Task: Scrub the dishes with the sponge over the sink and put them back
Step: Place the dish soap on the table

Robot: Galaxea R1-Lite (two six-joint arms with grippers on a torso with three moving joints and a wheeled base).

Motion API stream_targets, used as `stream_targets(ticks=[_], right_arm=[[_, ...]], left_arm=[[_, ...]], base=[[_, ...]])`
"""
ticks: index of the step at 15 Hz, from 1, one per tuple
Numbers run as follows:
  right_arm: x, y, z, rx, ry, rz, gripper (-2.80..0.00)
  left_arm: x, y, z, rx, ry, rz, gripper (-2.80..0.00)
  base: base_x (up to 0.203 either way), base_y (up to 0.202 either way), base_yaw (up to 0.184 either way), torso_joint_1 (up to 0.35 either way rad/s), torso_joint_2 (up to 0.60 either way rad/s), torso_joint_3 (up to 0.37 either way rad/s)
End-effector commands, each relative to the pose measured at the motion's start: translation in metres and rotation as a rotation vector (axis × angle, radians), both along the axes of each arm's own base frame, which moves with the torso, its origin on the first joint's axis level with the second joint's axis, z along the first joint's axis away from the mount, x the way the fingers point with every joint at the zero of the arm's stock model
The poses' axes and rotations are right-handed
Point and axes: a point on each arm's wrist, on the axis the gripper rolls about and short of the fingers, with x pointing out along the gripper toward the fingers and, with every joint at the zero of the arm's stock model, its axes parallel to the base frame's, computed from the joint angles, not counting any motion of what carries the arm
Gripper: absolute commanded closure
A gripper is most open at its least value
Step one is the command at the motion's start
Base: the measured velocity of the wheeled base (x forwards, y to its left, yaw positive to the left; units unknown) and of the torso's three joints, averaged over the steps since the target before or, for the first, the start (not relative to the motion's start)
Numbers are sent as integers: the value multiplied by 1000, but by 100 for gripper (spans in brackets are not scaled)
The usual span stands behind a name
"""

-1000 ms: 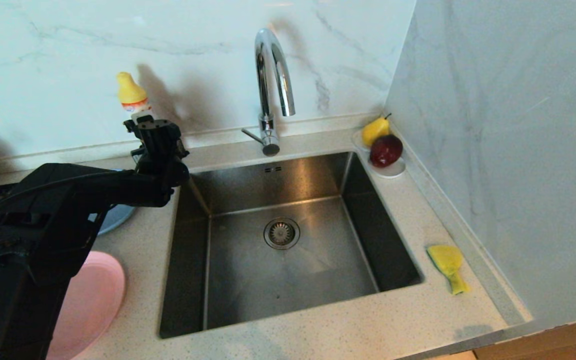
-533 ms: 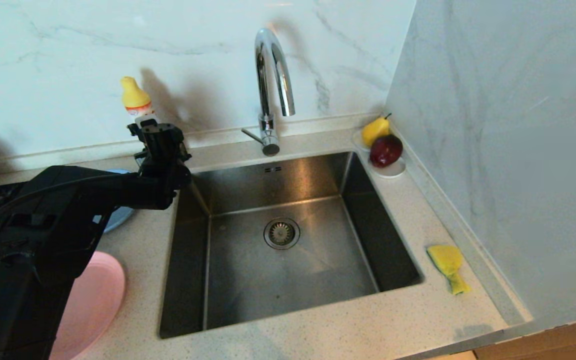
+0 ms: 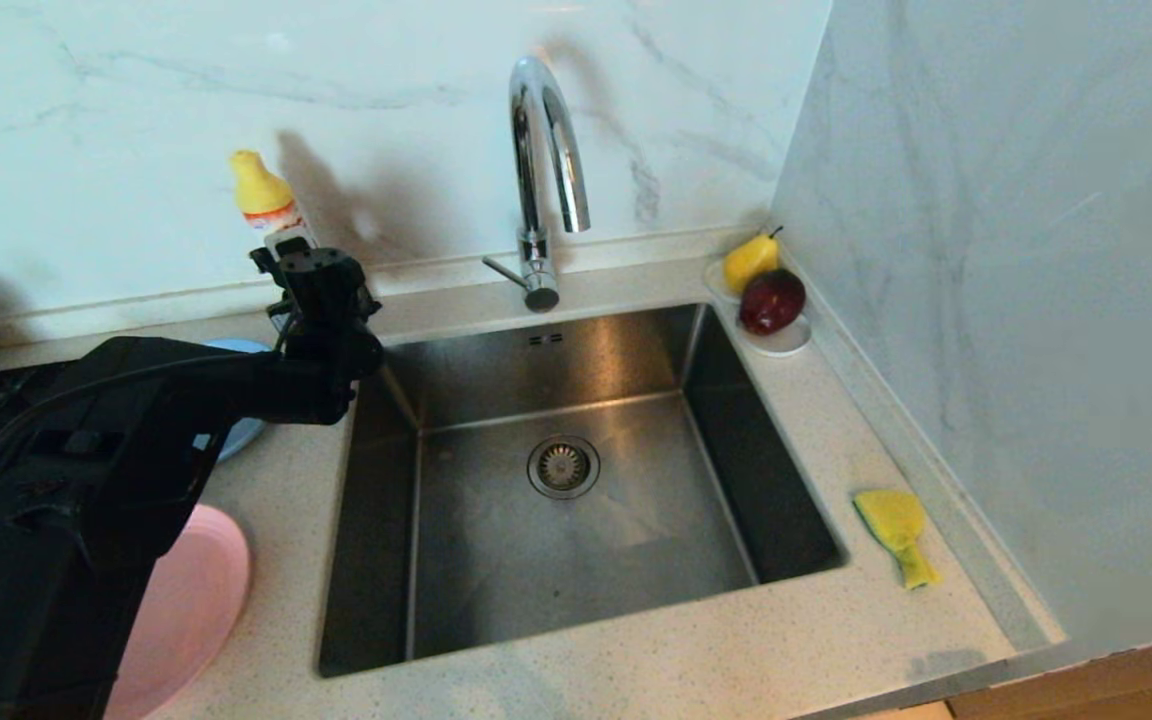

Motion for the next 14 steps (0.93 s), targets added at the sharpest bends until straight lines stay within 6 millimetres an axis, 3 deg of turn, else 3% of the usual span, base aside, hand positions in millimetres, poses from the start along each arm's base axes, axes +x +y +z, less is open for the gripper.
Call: stream_targets(ticks=[1, 14], right_arm=[[0, 0, 0, 0, 1, 1, 0], [0, 0, 0, 0, 1, 1, 0]], left_arm=[[2, 0, -7, -6, 5, 4, 0], [5, 0, -17, -20, 0, 29, 0]], base=[[0, 0, 0, 0, 0, 0], [0, 0, 0, 0, 0, 0]])
